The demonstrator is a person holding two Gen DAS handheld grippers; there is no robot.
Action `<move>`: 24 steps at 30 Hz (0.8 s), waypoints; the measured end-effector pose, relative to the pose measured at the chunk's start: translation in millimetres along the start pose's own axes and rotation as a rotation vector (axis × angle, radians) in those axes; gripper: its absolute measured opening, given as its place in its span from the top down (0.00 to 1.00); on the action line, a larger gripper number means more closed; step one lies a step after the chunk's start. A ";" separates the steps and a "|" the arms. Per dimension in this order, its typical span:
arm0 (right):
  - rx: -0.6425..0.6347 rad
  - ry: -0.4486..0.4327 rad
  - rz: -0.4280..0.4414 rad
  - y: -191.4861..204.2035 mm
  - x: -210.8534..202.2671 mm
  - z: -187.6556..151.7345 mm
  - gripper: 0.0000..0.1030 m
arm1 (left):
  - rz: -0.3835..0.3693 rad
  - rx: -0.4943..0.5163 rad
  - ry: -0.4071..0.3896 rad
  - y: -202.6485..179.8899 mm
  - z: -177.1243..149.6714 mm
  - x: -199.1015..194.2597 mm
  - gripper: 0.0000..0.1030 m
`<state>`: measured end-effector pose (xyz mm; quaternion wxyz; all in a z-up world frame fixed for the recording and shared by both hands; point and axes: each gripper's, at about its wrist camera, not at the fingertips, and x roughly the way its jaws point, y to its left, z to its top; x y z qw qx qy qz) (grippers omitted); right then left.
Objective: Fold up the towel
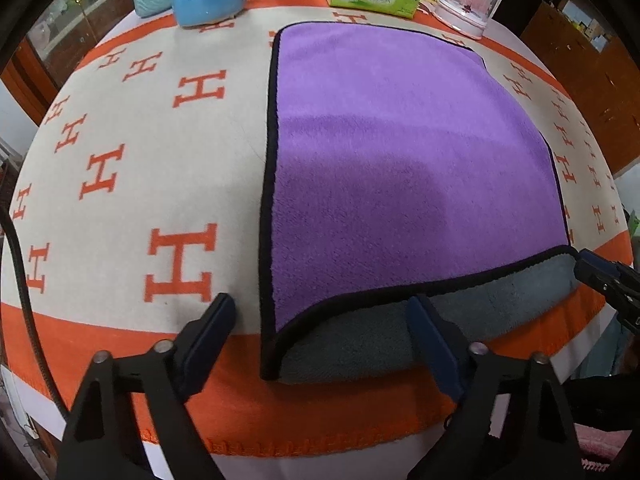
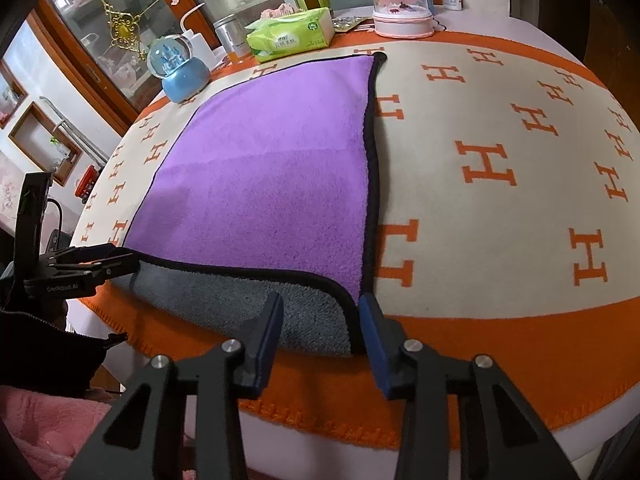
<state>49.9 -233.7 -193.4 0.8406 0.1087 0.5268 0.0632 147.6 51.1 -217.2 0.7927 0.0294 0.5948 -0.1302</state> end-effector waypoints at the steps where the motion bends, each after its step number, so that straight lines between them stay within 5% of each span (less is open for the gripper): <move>1: 0.003 0.002 -0.004 0.0 0.3 -0.9 0.68 | 0.007 0.002 -0.001 -0.4 0.1 0.7 0.23; 12: -0.009 -0.003 -0.039 2.3 -4.6 -6.2 0.86 | 0.004 0.005 -0.010 -4.7 -8.8 -6.9 0.47; 17: -0.014 -0.004 -0.049 3.7 -6.6 -7.8 0.93 | -0.005 -0.005 -0.012 -1.4 -12.0 -11.6 0.65; 24: -0.032 -0.013 -0.048 6.6 -8.9 -7.7 0.95 | -0.001 -0.013 -0.023 4.6 -16.2 -20.6 0.74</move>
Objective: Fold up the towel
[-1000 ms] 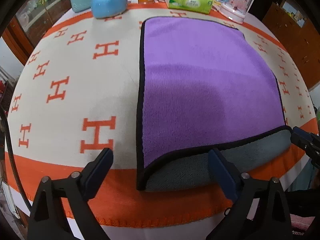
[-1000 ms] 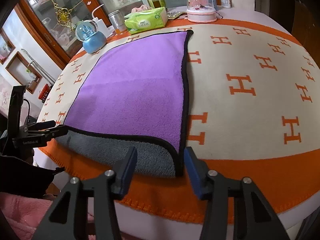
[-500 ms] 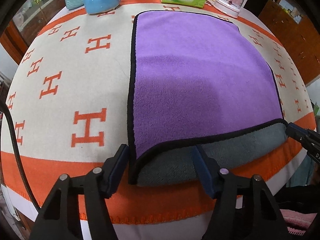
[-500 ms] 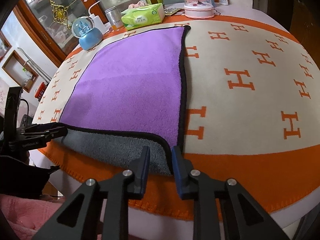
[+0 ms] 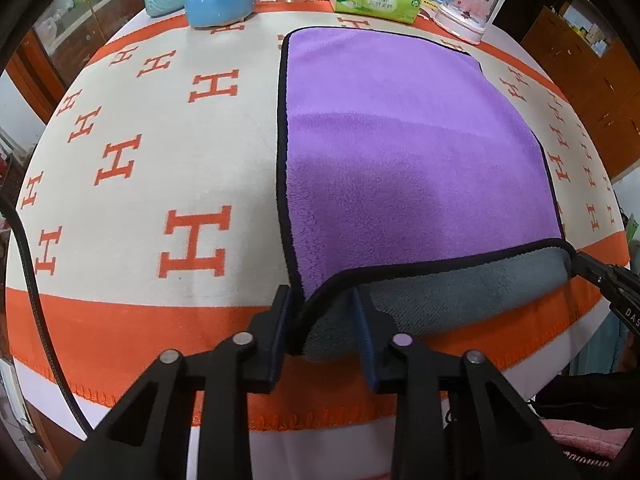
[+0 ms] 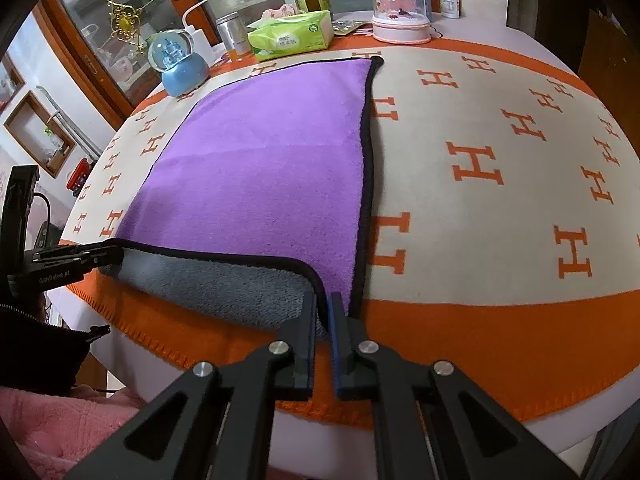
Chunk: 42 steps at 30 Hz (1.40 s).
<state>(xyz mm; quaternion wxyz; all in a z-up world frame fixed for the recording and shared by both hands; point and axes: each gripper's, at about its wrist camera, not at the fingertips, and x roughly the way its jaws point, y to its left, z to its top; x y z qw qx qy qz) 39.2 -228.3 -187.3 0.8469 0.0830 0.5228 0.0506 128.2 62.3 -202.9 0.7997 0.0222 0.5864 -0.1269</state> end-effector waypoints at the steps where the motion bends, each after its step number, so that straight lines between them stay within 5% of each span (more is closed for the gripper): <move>1: -0.002 -0.001 0.001 0.3 -0.5 -0.1 0.95 | 0.000 -0.003 -0.005 3.3 -2.5 -3.4 0.76; 12: -0.025 -0.027 -0.001 4.6 -7.2 2.9 0.97 | -0.008 0.008 -0.028 -1.2 3.7 -14.6 0.87; 42: -0.106 -0.269 0.000 16.3 -66.6 79.0 0.97 | 0.021 0.057 -0.063 -5.8 77.7 -78.3 0.87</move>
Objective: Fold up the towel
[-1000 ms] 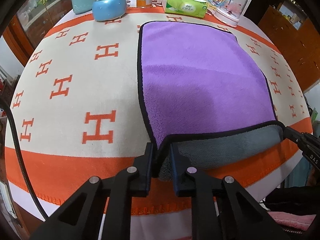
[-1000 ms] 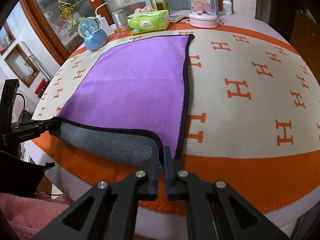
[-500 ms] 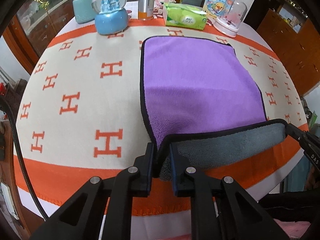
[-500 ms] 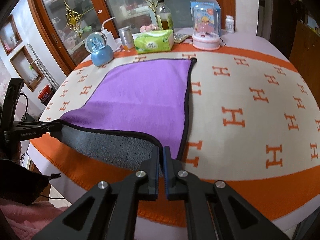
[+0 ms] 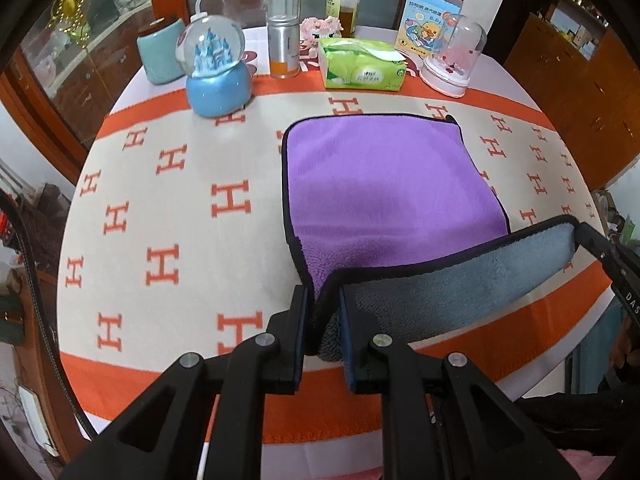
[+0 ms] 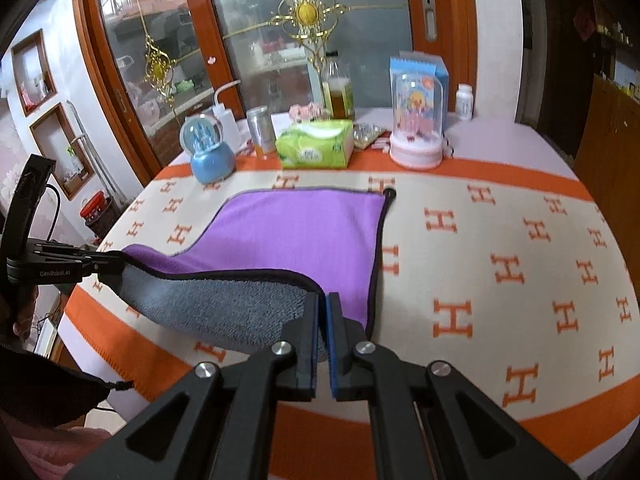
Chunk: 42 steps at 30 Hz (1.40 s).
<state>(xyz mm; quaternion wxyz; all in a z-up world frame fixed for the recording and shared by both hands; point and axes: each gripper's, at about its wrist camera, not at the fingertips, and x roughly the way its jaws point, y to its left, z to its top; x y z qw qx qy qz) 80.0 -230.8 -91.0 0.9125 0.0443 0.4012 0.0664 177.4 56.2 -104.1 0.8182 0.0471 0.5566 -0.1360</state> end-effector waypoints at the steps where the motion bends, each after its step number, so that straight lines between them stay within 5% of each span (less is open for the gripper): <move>1: -0.002 -0.007 -0.001 -0.2 0.0 3.5 0.97 | 0.002 0.005 0.003 0.1 5.8 -1.0 0.87; 22: -0.023 -0.081 -0.108 -27.5 70.9 79.9 0.97 | -0.002 0.035 0.007 10.2 122.9 51.6 0.83; 37: -0.068 -0.019 -0.172 -32.8 150.3 88.7 0.95 | 0.010 -0.068 0.032 40.0 149.2 119.2 0.81; 40: -0.053 0.000 -0.176 -34.3 155.7 88.0 0.89 | 0.015 -0.070 0.029 41.6 147.9 120.3 0.77; 42: -0.046 0.009 -0.184 -34.8 157.4 87.4 0.71 | 0.016 -0.070 0.021 41.9 146.4 118.8 0.75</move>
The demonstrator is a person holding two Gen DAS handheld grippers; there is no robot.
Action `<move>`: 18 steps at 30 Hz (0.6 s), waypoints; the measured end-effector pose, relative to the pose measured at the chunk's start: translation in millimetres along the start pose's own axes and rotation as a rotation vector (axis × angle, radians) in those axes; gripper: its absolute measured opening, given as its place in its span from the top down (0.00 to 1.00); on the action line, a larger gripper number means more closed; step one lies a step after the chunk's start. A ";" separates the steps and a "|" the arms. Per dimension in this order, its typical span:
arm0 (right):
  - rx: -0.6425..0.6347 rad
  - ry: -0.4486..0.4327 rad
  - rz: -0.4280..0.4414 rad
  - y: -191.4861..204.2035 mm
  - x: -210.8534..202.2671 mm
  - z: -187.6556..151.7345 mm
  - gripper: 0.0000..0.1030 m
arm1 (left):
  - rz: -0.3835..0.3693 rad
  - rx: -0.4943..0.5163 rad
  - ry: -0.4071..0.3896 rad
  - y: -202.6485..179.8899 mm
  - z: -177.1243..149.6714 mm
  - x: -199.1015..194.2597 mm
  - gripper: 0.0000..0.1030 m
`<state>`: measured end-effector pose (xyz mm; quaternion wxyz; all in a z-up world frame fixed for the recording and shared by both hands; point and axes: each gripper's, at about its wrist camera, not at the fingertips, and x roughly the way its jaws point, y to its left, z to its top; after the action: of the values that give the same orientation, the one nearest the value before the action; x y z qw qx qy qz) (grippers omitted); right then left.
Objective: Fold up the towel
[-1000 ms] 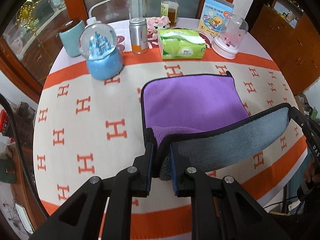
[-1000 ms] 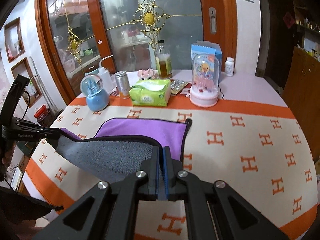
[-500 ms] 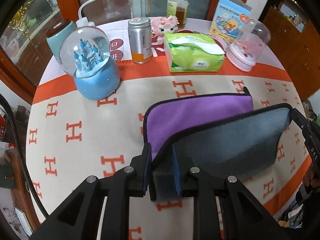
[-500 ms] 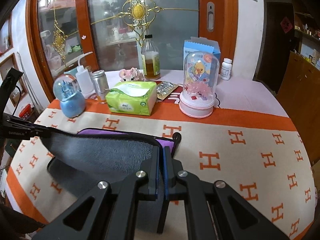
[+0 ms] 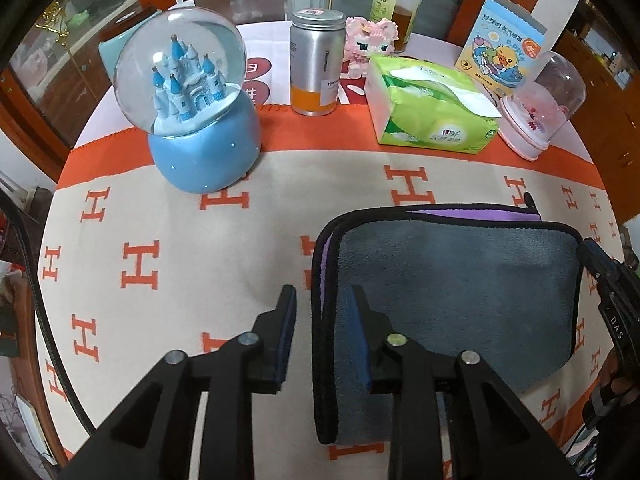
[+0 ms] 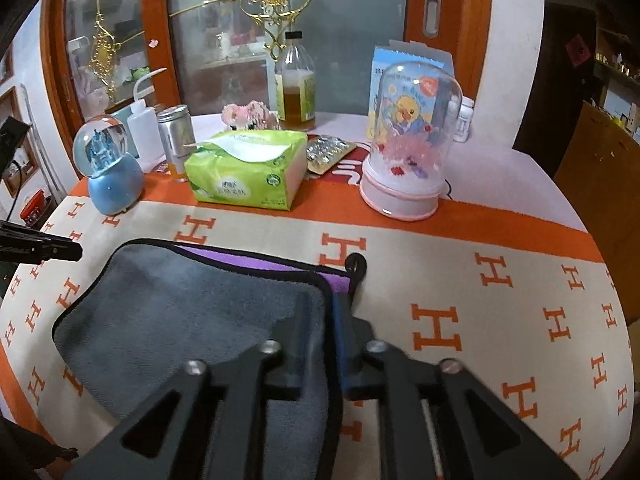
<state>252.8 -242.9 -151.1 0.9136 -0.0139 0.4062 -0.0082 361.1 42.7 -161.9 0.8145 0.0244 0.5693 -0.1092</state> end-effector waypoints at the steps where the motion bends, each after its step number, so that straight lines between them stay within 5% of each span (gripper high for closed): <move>1: 0.005 0.001 -0.005 -0.6 -0.4 -0.2 0.66 | -0.003 0.000 -0.007 -0.5 -0.9 -1.7 0.75; 12: 0.044 -0.031 -0.015 -5.7 -26.6 -0.9 0.43 | -0.029 0.016 -0.085 -13.8 -13.6 -35.8 0.67; 18: 0.066 -0.064 -0.024 -8.0 -57.1 -6.2 0.39 | -0.026 0.010 -0.147 -21.1 -31.3 -68.4 0.53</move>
<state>210.0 -249.5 -112.6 0.9259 0.0110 0.3763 -0.0318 305.5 37.5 -107.4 0.8526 0.0130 0.5075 -0.1241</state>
